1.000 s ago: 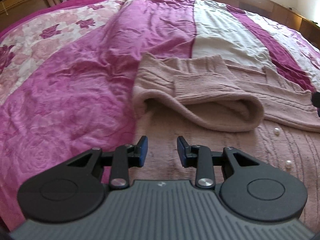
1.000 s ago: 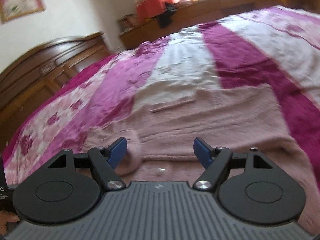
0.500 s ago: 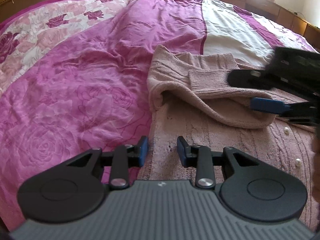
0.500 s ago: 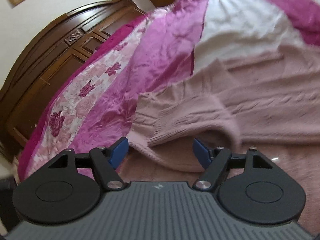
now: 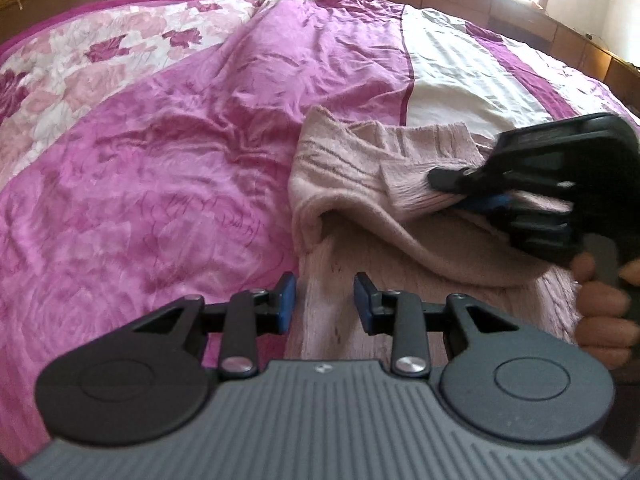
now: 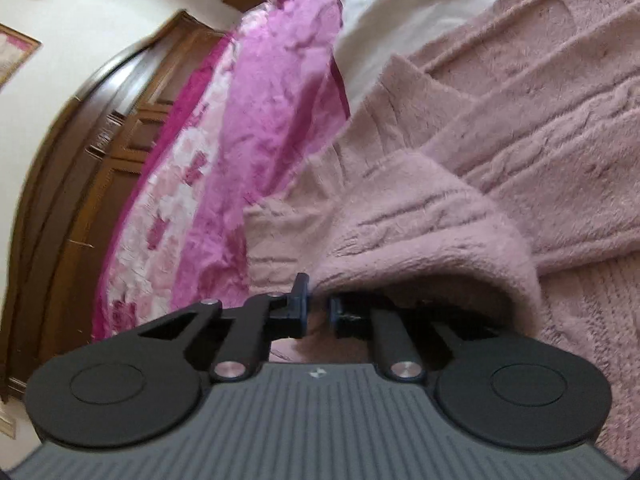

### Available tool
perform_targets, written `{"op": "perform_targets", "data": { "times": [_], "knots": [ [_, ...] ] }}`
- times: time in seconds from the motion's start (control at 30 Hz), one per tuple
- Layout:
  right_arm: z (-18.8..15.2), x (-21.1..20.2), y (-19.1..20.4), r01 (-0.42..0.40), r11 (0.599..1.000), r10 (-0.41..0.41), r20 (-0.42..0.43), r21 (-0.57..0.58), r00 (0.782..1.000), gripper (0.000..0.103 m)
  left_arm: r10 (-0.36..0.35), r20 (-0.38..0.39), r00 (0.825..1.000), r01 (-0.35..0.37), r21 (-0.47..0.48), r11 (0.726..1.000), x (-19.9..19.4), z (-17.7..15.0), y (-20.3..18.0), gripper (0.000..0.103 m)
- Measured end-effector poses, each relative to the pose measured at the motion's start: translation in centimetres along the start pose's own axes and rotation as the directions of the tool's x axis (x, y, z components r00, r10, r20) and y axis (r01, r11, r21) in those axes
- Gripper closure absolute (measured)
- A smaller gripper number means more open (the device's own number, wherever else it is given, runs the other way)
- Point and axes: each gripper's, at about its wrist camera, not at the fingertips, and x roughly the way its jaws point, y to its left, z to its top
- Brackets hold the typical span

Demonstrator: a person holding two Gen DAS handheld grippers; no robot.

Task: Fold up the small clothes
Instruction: 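Grasp the opposite side edge with the right tool and fold it inward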

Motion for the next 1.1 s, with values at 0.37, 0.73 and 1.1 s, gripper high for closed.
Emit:
{"op": "perform_targets", "data": {
  "times": [0.37, 0.73, 1.1],
  "knots": [
    [6.3, -11.1, -1.7, -0.079, 0.997, 0.076, 0.305, -0.002, 0.949, 0.094, 0.051, -0.008, 0.999, -0.05, 0.043, 0.998, 2.1, 0.4, -1.1, 0.069],
    [6.0, -17.3, -13.4, -0.008, 0.982, -0.062, 0.37, 0.187, 0.927, 0.093, 0.092, -0.002, 0.996, -0.091, 0.091, 0.992, 2.5, -0.1, -2.0, 0.069],
    [3.5, -20.2, -17.6, 0.054, 0.96, -0.15, 0.341, 0.276, 0.928, 0.071, 0.1, 0.001, 0.995, -0.1, 0.1, 0.99, 2.5, -0.2, -2.1, 0.068]
  ]
}}
